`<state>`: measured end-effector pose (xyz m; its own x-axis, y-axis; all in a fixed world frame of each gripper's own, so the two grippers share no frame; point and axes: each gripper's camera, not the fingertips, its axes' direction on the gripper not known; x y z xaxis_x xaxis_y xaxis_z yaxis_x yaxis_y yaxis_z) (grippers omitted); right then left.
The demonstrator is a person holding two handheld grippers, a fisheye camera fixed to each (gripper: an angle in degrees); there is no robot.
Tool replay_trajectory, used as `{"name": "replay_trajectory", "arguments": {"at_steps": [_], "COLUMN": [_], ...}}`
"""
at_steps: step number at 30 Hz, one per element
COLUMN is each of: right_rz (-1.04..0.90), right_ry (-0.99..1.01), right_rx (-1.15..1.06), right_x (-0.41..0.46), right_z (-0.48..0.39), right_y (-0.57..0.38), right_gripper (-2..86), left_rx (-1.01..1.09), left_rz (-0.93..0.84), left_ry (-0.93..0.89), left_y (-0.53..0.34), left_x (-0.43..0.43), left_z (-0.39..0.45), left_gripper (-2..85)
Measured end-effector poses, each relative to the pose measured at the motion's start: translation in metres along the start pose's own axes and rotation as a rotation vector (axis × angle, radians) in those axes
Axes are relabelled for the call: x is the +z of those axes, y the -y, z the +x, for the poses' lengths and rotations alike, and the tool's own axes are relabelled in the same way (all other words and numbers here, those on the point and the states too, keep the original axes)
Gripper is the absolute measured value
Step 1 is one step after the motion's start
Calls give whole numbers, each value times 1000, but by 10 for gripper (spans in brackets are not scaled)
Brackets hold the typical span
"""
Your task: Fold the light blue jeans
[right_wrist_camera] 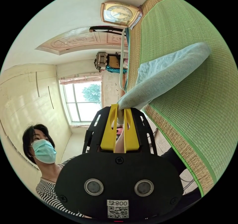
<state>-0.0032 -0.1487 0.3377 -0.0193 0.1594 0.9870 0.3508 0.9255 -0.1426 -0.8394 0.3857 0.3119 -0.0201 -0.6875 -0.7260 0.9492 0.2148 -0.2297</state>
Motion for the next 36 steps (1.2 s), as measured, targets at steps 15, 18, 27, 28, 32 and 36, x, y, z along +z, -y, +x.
{"name": "replay_trajectory", "arguments": {"at_steps": [15,18,27,28,32,36], "right_rz": [108,167,554,591,866,1089], "right_ry": [119,159,197,193,114,-68], "right_rx": [-55,-74,-120,-122,-172,-242], "right_x": [-52,-73,-217,-231,-330,-409], "right_z": [-26,-34,-39,-39,-54,-93], "right_y": [-96,-129,-281,-293,-381,-464], "right_gripper": [2,2,2,2,3,3], "left_rx": [368,429,615,639,707,714], "left_rz": [-105,-159,-517,-580,-807,-984], "left_ry": [92,104,40,18,-98,-235], "left_y": [-80,-109,-249,-278,-399,-514], "left_x": [103,140,371,414,574,707], "left_z": [176,212,324,340,396,438], "left_gripper": [29,24,17,17,16,16]}}
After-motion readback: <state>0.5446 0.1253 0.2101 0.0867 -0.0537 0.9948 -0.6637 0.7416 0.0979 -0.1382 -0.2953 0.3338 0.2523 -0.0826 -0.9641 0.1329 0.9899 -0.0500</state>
